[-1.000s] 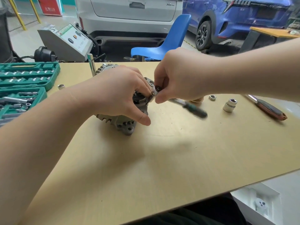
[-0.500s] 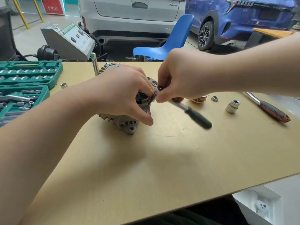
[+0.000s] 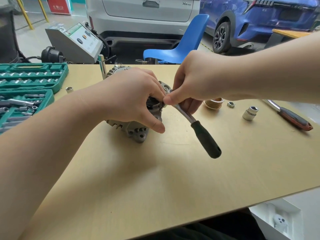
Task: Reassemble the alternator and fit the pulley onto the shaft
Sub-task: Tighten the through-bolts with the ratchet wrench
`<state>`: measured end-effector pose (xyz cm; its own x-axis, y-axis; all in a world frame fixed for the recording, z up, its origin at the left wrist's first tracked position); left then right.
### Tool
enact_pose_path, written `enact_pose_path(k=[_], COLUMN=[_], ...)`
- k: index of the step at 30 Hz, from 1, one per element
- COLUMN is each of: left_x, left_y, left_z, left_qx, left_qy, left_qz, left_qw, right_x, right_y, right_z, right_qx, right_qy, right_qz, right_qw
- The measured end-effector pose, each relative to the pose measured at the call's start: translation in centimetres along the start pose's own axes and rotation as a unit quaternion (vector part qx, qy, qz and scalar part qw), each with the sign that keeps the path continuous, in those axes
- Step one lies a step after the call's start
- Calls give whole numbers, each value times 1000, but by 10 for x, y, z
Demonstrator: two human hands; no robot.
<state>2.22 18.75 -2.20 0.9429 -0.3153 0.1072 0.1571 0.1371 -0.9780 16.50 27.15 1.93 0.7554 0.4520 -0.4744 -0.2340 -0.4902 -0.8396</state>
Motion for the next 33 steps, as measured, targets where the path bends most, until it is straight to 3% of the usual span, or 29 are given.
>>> enact_pose_path(k=[3, 5, 8, 10, 11, 12, 13, 17, 19, 21, 23, 24, 26, 28, 29, 30, 31, 33], left_x=[1, 1, -1, -1, -1, -1, -2, -3, -3, -4, -4, -4, -4, -4, -3, -3, -3, -2], left_y=[0, 1, 1, 1, 1, 1, 2, 2, 3, 3, 3, 3, 2, 2, 2, 2, 2, 1], left_z=[0, 0, 0, -1, -1, -1, -1, 0, 0, 0, 1, 1, 0, -1, -1, -1, -1, -1], left_qx=[-2, -8, -10, -4, -1, 3, 7, 21, 21, 17, 16, 16, 15, 15, 17, 18, 20, 23], left_qy=[1, 4, 8, 14, 17, 17, 15, 6, 9, 10, 12, 15, 17, 17, 16, 14, 11, 7], left_qz=[6, 16, 25, 22, 20, 19, 18, 12, 11, 9, 10, 12, 17, 18, 16, 14, 13, 10], left_qw=[1000, 1000, 1000, 1000, 1000, 1000, 1000, 1000, 1000, 1000, 1000, 1000, 1000, 1000, 1000, 1000, 1000, 1000], right_x=[-5, -3, -1, 1, 0, -1, -3, 3, 0, -2, -2, -2, -1, 0, 0, -1, -1, 4], right_y=[0, 0, 2, 2, 2, 1, 0, -1, -1, -2, 0, 1, 4, 4, 4, 3, 1, -2], right_z=[-1, -5, -14, -16, -15, -14, -11, -1, -2, -3, -4, -5, -10, -14, -13, -11, -8, -1], right_qx=[33, 77, 118, 114, 115, 116, 118, 69, 31, 39, 63, 87, 123, 123, 120, 120, 125, 120], right_qy=[-42, -123, -308, -417, -443, -439, -402, -142, -63, -62, -109, -159, -310, -443, -468, -455, -408, -247], right_qz=[-98, -245, -448, -510, -516, -510, -493, -247, -120, -121, -238, -326, -475, -505, -503, -491, -461, -346], right_qw=[994, 959, 831, 744, 724, 730, 762, 956, 990, 990, 963, 928, 814, 731, 717, 734, 778, 897])
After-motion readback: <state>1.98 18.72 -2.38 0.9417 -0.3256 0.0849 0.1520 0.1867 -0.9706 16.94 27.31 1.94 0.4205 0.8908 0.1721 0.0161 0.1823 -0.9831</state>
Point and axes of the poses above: each hand's wrist, its own z-axis towards the middle knuckle, its own y-axis out of the palm, x = y × z, the point moved 3 cm from there along z, towards the middle knuckle, and after that the axes turned 8 degrees about y, right-handed, at the moved point
